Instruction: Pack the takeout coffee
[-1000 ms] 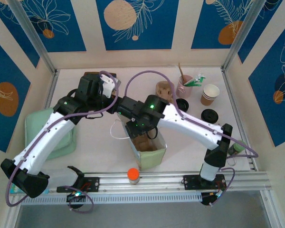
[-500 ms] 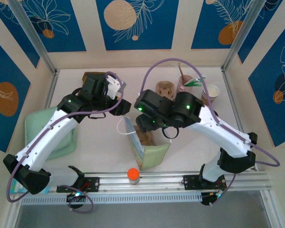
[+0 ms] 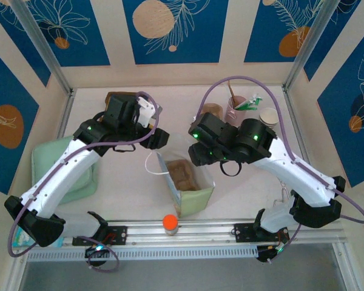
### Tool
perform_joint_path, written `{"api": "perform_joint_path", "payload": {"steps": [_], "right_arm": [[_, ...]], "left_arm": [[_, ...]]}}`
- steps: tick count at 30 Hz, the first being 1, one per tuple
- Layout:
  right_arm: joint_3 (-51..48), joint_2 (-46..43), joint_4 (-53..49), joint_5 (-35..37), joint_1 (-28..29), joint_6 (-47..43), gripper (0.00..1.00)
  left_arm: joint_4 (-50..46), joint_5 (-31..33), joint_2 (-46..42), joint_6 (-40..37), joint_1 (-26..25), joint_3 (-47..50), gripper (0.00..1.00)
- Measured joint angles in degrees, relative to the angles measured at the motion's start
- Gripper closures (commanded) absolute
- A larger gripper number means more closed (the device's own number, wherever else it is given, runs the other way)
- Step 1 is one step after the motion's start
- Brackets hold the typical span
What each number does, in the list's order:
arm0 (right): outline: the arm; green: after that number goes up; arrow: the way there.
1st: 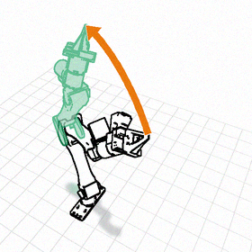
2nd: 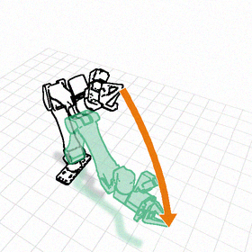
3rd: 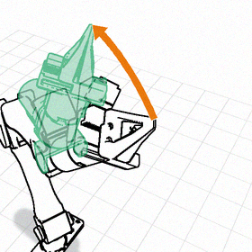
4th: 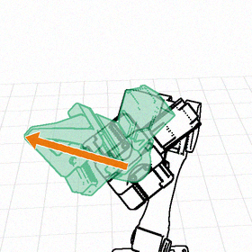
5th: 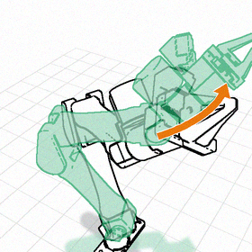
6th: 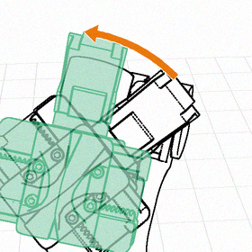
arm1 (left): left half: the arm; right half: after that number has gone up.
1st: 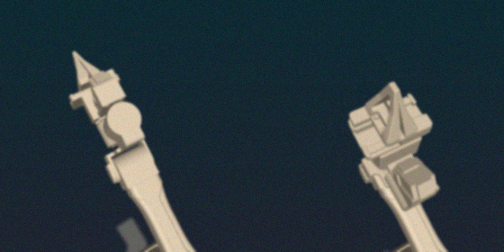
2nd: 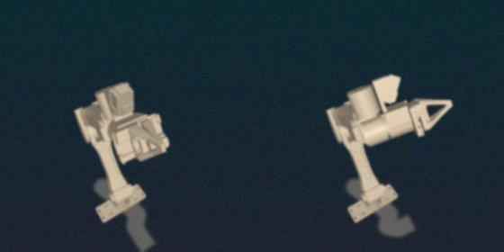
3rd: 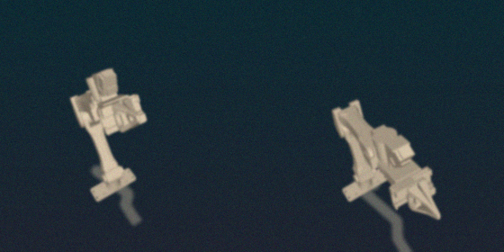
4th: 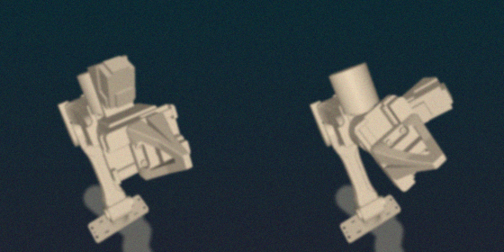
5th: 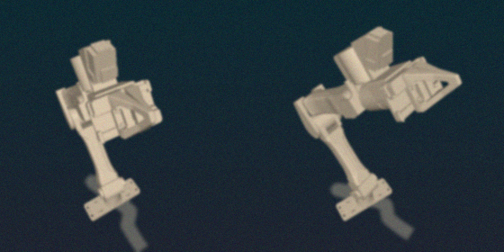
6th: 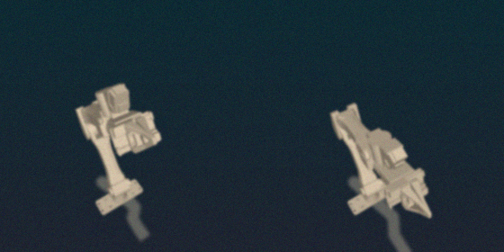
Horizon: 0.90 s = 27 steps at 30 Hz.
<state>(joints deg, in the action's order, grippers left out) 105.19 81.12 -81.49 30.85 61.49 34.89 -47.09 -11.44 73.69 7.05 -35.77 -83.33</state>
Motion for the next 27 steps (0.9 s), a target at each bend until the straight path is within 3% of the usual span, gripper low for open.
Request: {"api": "perform_joint_path", "payload": {"steps": [13,21,24,27], "right_arm": [[-7.67,1.09,5.42,-3.78,-4.02,-2.80,0.65],[-8.61,2.64,7.19,-3.98,-4.79,-4.15,0.85],[-8.61,3.02,7.41,-3.87,-4.98,-4.55,0.98],[-8.61,3.32,7.67,-3.61,-5.07,-4.85,1.00]], "left_arm": [[-0.81,0.02,-3.56,2.27,-0.92,3.76,0.25],[0.20,-0.76,-3.85,3.65,-0.92,5.53,0.27],[0.33,-0.81,-4.00,3.65,-0.92,5.53,0.28],[0.11,-0.70,-4.50,3.63,-0.92,5.51,0.35]]}}
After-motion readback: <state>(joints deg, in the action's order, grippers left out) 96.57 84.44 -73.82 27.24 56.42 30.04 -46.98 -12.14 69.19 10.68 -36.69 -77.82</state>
